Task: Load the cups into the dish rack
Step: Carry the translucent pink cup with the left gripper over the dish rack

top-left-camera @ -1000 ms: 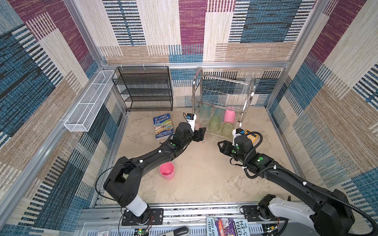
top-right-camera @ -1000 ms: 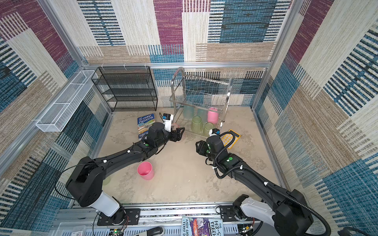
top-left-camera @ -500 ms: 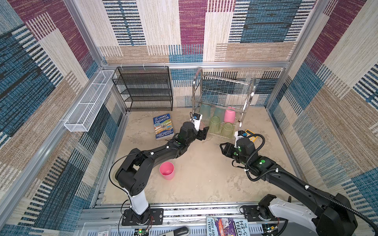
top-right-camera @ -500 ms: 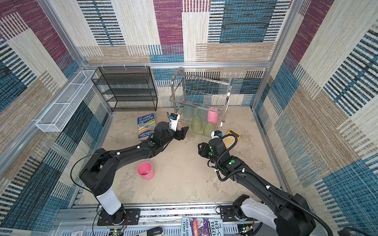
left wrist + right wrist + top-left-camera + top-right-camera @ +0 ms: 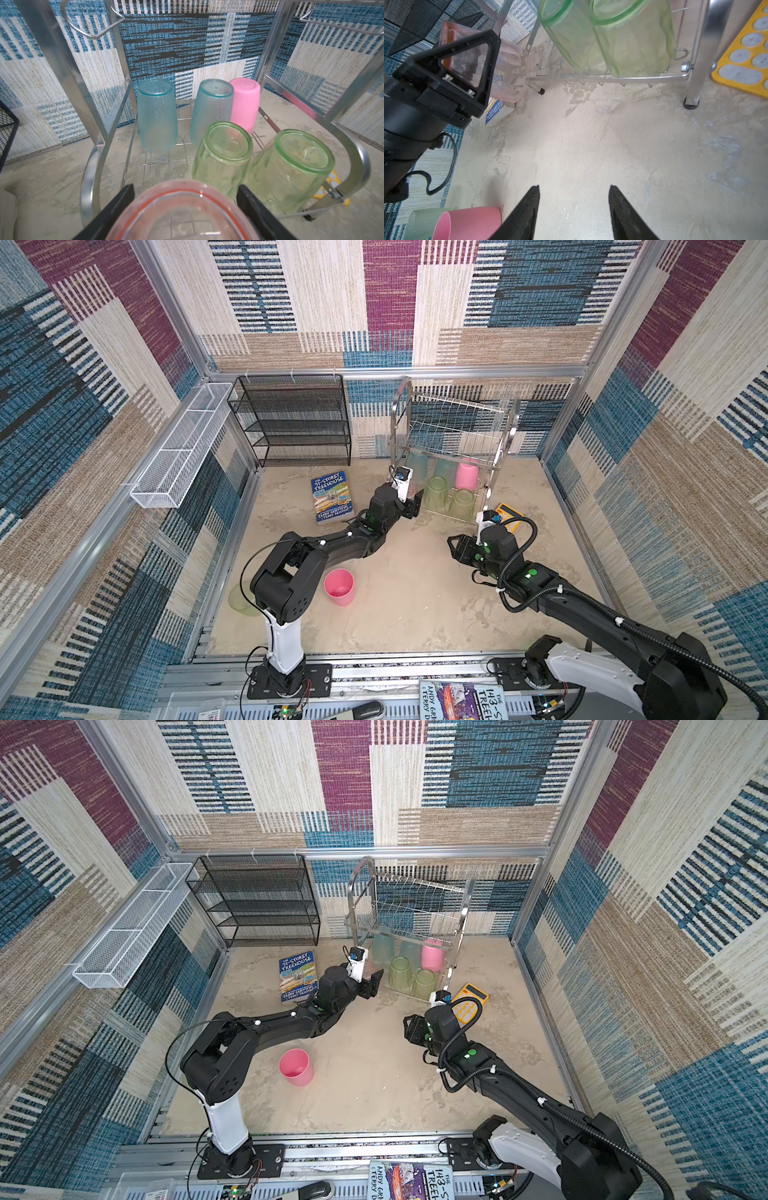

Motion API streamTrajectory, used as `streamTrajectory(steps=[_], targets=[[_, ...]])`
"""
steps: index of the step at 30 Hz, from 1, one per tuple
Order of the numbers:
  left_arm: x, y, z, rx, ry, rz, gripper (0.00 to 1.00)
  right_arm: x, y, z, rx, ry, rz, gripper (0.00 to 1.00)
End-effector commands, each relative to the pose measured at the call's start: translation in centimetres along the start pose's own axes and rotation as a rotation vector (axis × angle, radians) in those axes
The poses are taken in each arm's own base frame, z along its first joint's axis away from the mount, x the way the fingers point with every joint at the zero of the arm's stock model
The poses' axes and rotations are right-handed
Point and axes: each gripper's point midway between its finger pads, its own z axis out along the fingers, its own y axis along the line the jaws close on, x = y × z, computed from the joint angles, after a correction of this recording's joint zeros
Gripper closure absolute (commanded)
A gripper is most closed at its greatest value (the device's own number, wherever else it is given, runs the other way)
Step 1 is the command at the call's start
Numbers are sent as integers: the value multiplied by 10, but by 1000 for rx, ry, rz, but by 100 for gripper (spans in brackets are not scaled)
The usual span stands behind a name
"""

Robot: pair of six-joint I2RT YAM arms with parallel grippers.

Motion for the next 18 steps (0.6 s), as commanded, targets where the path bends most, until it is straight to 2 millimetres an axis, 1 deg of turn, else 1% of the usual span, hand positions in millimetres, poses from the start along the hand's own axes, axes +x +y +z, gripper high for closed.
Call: streamTrajectory(steps=[1, 5, 12, 18], targets=[[-23, 5, 5, -20, -95, 34, 40, -9, 7, 0, -31, -45, -14, 44], [-21, 8, 12, -27, -102, 44, 40, -9, 7, 1, -44, -60, -32, 44], [-17, 13, 21, -43, -111, 57, 40, -17, 19, 2, -113, -113, -99, 44], [-19, 20, 29, -56, -121, 56, 41, -24, 34, 1, -183, -160, -182, 44]])
